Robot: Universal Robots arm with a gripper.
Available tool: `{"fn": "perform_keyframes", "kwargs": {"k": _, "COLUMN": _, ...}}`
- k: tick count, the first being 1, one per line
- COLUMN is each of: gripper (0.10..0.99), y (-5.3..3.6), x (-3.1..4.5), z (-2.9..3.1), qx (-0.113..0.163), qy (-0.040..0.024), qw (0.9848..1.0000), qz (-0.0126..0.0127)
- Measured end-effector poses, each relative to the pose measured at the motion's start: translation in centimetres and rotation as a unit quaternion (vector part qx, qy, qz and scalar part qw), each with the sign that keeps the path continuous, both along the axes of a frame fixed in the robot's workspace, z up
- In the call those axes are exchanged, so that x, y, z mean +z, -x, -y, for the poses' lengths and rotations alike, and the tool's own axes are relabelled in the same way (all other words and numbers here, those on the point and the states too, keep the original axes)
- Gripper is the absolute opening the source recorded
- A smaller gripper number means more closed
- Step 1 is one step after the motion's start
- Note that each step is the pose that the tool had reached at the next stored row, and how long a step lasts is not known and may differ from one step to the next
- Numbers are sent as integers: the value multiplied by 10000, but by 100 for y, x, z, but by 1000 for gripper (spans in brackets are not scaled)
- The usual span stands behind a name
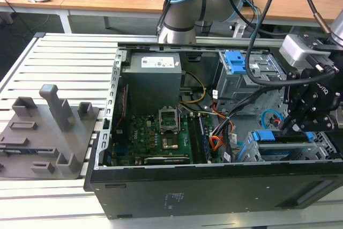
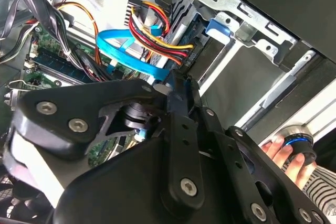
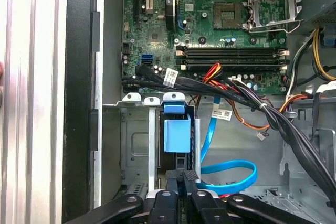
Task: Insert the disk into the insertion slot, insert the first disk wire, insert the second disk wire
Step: 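Insert the second disk wire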
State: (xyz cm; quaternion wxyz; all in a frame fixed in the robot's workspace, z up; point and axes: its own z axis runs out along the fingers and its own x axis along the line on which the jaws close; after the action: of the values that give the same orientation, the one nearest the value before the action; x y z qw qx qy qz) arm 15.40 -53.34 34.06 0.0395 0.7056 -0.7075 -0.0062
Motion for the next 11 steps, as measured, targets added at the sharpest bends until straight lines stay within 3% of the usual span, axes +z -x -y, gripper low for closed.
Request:
{"fn": "perform_keyframes", "kwargs": {"k": 3, "gripper": 235, "y": 0, "x": 17, "z": 0, "qx": 0, "qy": 8, "qw": 10000, "qz": 0}}
{"fn": "perform_keyframes", "kwargs": {"k": 5, "gripper": 235, "y": 0, "x": 143, "z": -6, "qx": 0, "qy": 9, "qw": 10000, "qz": 0}}
{"fn": "perform_keyframes", "kwargs": {"k": 7, "gripper": 235, "y": 1, "x": 210, "z": -19, "qx": 0, "qy": 25, "qw": 10000, "qz": 0}}
{"fn": "perform_keyframes", "kwargs": {"k": 9, "gripper": 106, "y": 0, "x": 371, "z": -33, "qx": 0, "qy": 49, "qw": 10000, "qz": 3}}
{"fn": "perform_keyframes", "kwargs": {"k": 11, "gripper": 106, "y": 0, "x": 431, "z": -33, "qx": 0, "qy": 53, "qw": 10000, "qz": 3}}
